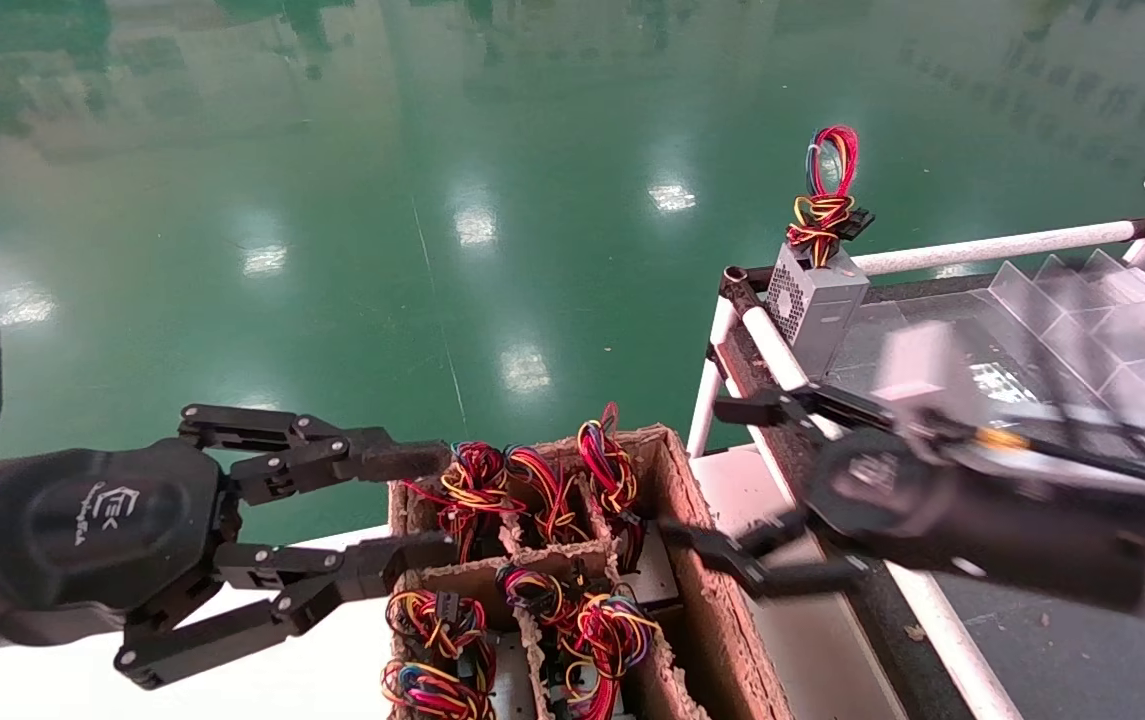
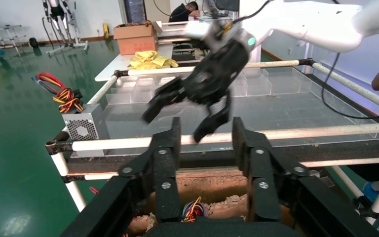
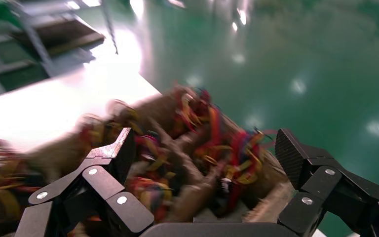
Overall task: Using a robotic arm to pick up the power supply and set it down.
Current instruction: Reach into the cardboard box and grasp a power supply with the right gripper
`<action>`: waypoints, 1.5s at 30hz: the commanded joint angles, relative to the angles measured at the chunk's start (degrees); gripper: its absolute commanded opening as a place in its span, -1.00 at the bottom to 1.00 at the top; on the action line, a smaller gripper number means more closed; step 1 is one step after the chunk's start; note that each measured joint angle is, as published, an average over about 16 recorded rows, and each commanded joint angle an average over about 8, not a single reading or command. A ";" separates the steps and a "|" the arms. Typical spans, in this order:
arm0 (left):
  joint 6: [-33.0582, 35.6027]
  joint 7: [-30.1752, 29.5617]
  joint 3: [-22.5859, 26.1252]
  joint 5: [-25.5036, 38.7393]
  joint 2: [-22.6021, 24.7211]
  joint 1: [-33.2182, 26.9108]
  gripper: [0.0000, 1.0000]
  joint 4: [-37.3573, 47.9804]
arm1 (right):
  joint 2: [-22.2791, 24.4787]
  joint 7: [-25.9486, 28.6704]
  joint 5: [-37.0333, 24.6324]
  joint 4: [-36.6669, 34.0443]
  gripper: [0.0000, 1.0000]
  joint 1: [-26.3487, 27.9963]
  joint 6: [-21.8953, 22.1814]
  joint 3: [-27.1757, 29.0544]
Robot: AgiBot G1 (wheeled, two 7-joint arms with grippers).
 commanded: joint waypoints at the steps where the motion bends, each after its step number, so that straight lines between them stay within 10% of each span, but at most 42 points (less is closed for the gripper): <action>1: 0.00 0.00 0.00 0.00 0.00 0.00 1.00 0.00 | -1.97 2.91 -4.71 -0.35 0.99 2.19 2.67 -2.39; 10: 0.00 0.00 0.00 0.00 0.00 0.00 1.00 0.00 | -10.23 8.49 -15.40 -7.44 -0.98 9.16 4.60 -8.93; 45: 0.00 0.01 0.01 -0.01 -0.01 0.00 1.00 0.00 | -15.05 12.16 -24.25 -6.77 -1.00 7.86 12.66 -12.44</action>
